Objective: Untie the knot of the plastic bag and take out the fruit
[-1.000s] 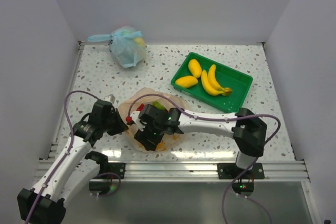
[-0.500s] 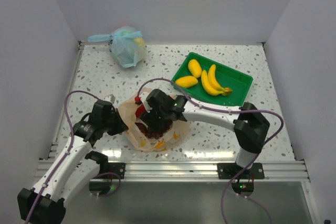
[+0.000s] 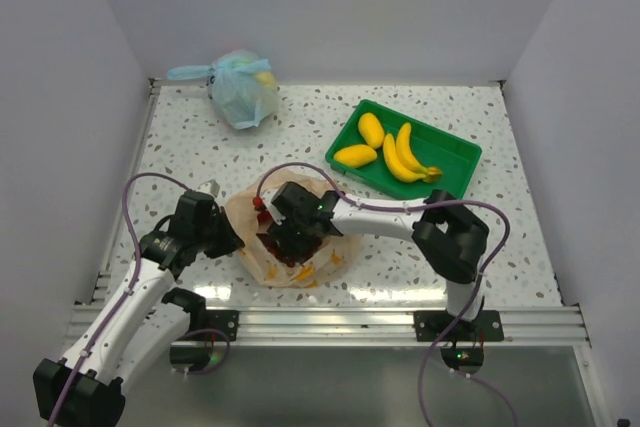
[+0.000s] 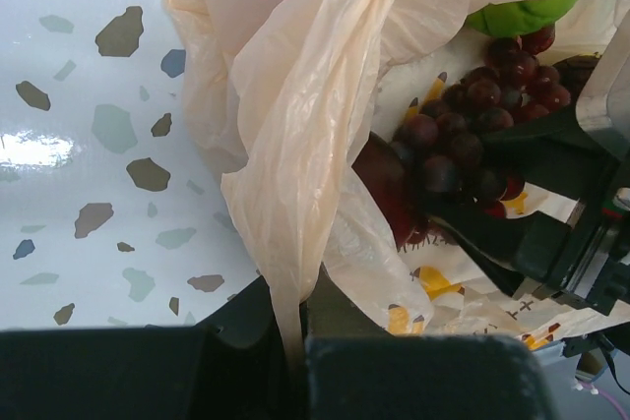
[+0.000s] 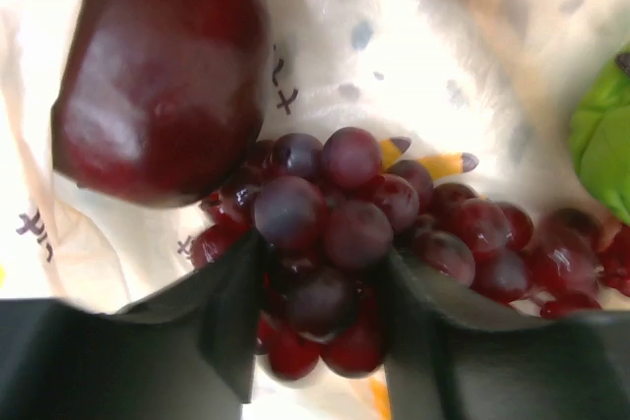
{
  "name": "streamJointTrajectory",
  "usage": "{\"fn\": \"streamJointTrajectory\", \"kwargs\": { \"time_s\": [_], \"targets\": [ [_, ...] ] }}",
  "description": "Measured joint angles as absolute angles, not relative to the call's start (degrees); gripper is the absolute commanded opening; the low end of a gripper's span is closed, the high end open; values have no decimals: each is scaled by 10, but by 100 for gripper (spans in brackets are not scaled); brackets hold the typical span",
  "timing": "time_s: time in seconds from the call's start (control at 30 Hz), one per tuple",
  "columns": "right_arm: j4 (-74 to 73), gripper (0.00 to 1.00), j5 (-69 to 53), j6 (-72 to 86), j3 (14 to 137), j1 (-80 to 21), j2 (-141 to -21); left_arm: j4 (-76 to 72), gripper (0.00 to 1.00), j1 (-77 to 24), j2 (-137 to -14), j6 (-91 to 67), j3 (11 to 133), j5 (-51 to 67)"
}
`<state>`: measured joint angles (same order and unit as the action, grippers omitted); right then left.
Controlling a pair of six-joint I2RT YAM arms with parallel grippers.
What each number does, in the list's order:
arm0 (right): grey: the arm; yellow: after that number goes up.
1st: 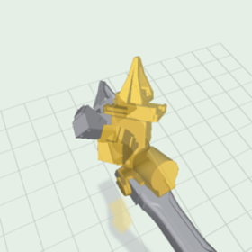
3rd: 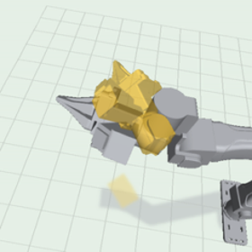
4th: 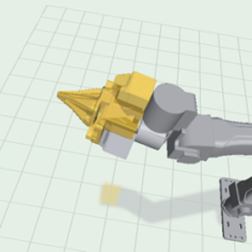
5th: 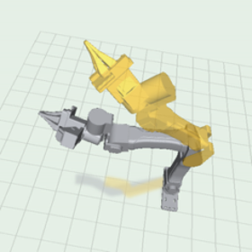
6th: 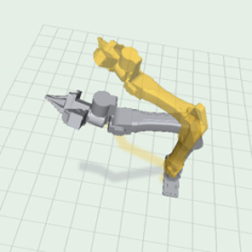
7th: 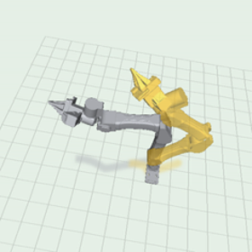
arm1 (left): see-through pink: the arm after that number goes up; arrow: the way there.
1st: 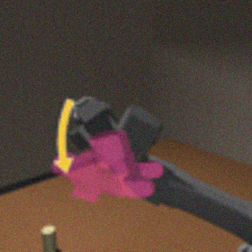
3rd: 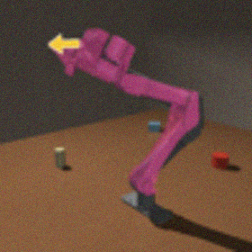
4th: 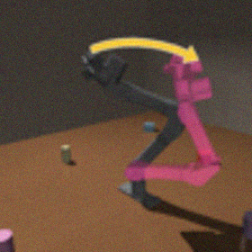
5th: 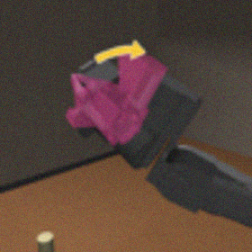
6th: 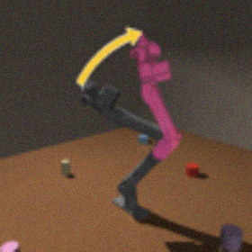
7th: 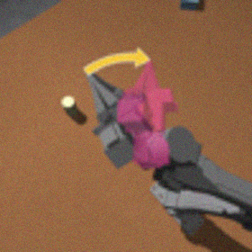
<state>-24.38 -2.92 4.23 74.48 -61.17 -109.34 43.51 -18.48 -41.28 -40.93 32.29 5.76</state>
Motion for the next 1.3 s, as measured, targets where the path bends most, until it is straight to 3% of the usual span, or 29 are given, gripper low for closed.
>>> {"fn": "streamJointTrajectory", "kwargs": {
  "time_s": [0.07, 0.23, 0.77, 1.3],
  "targets": [
    [-239, 16, -30, 43, 745, -611, -1091, 435, 0, -185, -413, -409, 323, 58],
    [-240, 1, -25, 39, 740, -610, -1065, 435, 0, -185, -413, -409, 323, 58],
    [-185, 0, -6, 58, 733, -606, -867, 438, 0, -185, -416, -409, 332, 45],
    [-108, 0, -127, 128, 882, -585, -850, 439, 0, -185, -416, -409, 334, 42]
  ]
}}
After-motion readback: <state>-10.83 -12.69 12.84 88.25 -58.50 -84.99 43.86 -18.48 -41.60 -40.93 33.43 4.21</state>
